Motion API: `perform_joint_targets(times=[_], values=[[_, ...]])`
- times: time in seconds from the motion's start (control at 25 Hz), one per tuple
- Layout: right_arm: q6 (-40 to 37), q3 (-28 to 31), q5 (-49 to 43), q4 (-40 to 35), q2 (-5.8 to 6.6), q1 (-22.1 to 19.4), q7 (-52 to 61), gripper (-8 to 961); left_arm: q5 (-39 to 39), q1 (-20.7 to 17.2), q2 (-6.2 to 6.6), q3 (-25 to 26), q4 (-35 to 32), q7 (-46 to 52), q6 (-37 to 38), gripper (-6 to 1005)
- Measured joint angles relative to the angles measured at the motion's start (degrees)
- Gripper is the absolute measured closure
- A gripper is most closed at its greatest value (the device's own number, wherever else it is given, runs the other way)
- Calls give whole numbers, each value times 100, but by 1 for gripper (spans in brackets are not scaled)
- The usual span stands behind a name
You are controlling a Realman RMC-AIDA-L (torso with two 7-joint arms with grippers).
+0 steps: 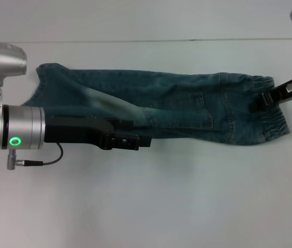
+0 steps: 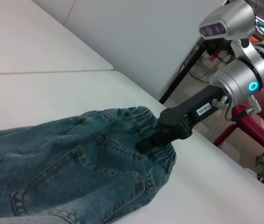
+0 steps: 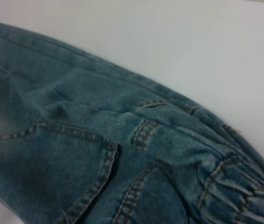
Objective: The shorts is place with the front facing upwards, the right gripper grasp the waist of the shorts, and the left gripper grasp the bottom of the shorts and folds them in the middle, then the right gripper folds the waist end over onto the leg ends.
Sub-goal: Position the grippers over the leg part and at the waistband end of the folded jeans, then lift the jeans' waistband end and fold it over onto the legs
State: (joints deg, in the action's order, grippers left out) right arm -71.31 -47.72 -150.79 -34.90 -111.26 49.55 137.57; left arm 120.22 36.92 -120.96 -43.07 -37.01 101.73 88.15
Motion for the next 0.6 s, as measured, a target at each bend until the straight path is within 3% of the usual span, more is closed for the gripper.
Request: perform_joint_targets(times=[0.08, 0.28, 0.6], values=[[-48, 22, 38, -22, 11, -22, -32, 749, 0, 0, 0, 0, 1, -1, 0, 139], [-248, 51, 253, -47, 96, -73, -136, 879, 0, 0, 3, 14, 2, -3, -2, 146], [-1010, 609, 337, -401, 308, -312, -359, 878, -52, 0, -19, 45, -13, -5, -69, 156]])
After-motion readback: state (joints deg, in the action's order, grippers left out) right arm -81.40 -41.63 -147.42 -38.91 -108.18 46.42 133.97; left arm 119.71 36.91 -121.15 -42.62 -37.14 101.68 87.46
